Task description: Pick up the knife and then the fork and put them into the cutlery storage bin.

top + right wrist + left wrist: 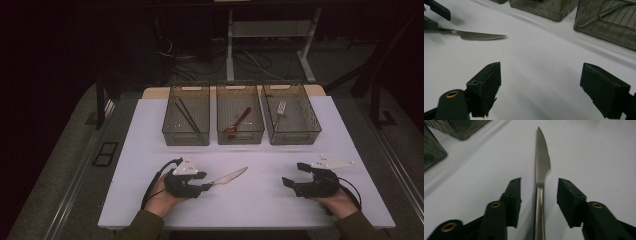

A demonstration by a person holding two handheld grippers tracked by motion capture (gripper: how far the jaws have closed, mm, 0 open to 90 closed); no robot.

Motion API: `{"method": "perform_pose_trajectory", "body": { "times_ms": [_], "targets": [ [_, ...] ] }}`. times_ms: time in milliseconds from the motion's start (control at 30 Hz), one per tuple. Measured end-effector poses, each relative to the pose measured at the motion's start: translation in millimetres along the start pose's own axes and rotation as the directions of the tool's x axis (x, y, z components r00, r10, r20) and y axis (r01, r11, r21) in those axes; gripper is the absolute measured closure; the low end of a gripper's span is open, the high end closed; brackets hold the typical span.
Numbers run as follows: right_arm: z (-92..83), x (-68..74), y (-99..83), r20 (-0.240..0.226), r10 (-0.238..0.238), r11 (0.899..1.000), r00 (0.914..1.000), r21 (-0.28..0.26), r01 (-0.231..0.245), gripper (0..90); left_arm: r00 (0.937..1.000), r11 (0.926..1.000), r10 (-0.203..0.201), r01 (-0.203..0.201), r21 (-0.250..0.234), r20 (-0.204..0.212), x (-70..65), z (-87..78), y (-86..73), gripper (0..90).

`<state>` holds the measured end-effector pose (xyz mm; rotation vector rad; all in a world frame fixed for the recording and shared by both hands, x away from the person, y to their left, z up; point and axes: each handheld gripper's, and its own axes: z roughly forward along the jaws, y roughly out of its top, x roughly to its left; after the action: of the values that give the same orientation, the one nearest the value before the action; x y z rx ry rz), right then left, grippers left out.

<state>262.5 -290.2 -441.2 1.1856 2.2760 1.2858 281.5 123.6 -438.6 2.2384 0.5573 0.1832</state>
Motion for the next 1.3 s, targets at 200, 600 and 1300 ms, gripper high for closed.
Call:
{"method": "perform_pose_trajectory", "body": {
  "times_ms": [200,600,1300],
  "targets": [
    [-0.3,0.2,0.1,0.001,0.001,1.000,1.0000,0.001,-0.001,17.3,0.9999,0.9990,0.016,-0.016,0.041,0.000,-1.6,6.3,-0.8,67.2],
    [0.0,0.1,0.0,0.004,-0.004,1.000,1.0000,0.003,0.004,17.4,0.9990,0.9974,0.039,-0.041,0.060,0.021,0.8,11.0,-4.0,76.7],
    [-2.7,-0.7,1.5,0.001,0.000,1.000,1.0000,-0.008,0.000,17.3,1.0000,0.9990,0.002,-0.002,0.045,-0.007,-2.5,2.5,7.4,79.3]
  ]
}}
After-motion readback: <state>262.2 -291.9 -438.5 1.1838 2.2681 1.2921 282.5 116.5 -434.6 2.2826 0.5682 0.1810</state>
